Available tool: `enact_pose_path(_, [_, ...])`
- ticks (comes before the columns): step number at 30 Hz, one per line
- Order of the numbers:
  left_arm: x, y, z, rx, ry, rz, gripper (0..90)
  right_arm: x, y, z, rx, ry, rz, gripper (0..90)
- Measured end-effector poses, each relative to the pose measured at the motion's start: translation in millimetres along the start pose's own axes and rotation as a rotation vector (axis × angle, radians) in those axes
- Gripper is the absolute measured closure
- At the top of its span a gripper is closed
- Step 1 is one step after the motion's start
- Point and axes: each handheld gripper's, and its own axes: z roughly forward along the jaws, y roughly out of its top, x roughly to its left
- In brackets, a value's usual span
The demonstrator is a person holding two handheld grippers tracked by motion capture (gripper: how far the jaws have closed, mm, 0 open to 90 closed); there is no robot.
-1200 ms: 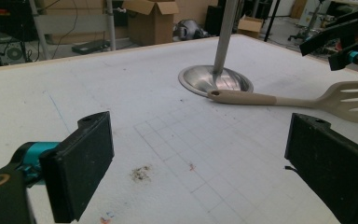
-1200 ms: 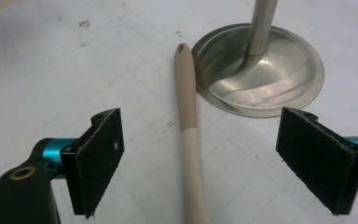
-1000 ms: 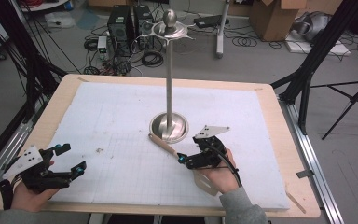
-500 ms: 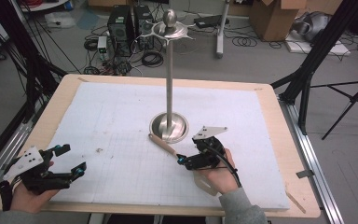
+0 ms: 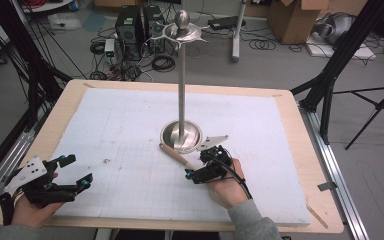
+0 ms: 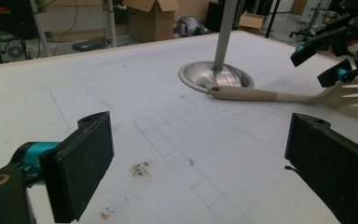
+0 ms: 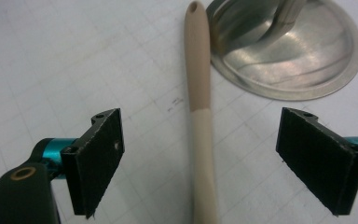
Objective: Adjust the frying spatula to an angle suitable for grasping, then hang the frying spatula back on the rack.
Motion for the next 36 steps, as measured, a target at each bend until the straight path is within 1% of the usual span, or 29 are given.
enact_pose_path(3, [-0.5, -0.3, -1.5, 0.002, 0.004, 0.002, 8.4, 0.2, -0.8, 3.2, 0.037, 0.001, -0.011, 15.5])
enact_pose_path(8, [-0.4, -1.0, -3.4, 0.002, 0.013, -0.001, 8.4, -2.5, -2.5, 7.7, 0.093, 0.017, -0.013, 21.9])
enact_pose_path(11, [-1.3, -0.8, -4.9, 0.002, 0.014, 0.002, 8.4, -3.2, -3.7, 11.1, 0.128, 0.013, -0.022, 22.7])
enact_pose_path(17, [-2.6, -0.4, -9.5, -0.003, 0.021, 0.006, 8.4, -2.3, -3.8, 11.6, 0.139, 0.015, -0.019, 23.5])
enact_pose_path(20, [-0.6, -1.2, -7.8, 0.001, 0.021, 0.003, 8.4, -3.3, -4.0, 11.6, 0.14, 0.02, -0.014, 23.9])
enact_pose_path(22, [0.7, -1.9, -5.9, 0.006, 0.019, 0.001, 8.4, -4.3, -4.5, 13.2, 0.153, 0.023, -0.002, 24.4])
enact_pose_path(24, [0.9, -1.7, -4.8, 0.006, 0.015, 0.003, 8.4, -4.4, -5.3, 14.9, 0.174, 0.025, 0.001, 25.4])
enact_pose_path(26, [0.4, -1.3, -4.7, 0.004, 0.015, 0.002, 8.4, -4.2, -5.5, 15.3, 0.18, 0.03, -0.006, 27.3])
enact_pose_path(28, [0.1, -1.2, -4.9, 0.004, 0.014, 0.003, 8.4, -3.9, -5.6, 15.0, 0.184, 0.031, -0.003, 29.8])
enact_pose_path(32, [-0.2, -1.2, -5.0, 0.005, 0.016, 0.004, 8.4, -3.6, -7.0, 16.2, 0.217, 0.036, -0.014, 33.4])
enact_pose_path(35, [-0.2, -1.4, -4.6, 0.006, 0.017, 0.004, 8.4, -3.7, -7.3, 16.5, 0.23, 0.046, -0.007, 35.9])
enact_pose_path(36, [-0.3, -1.5, -4.6, 0.007, 0.017, 0.004, 8.4, -4.0, -7.5, 16.7, 0.231, 0.041, -0.009, 36.5])
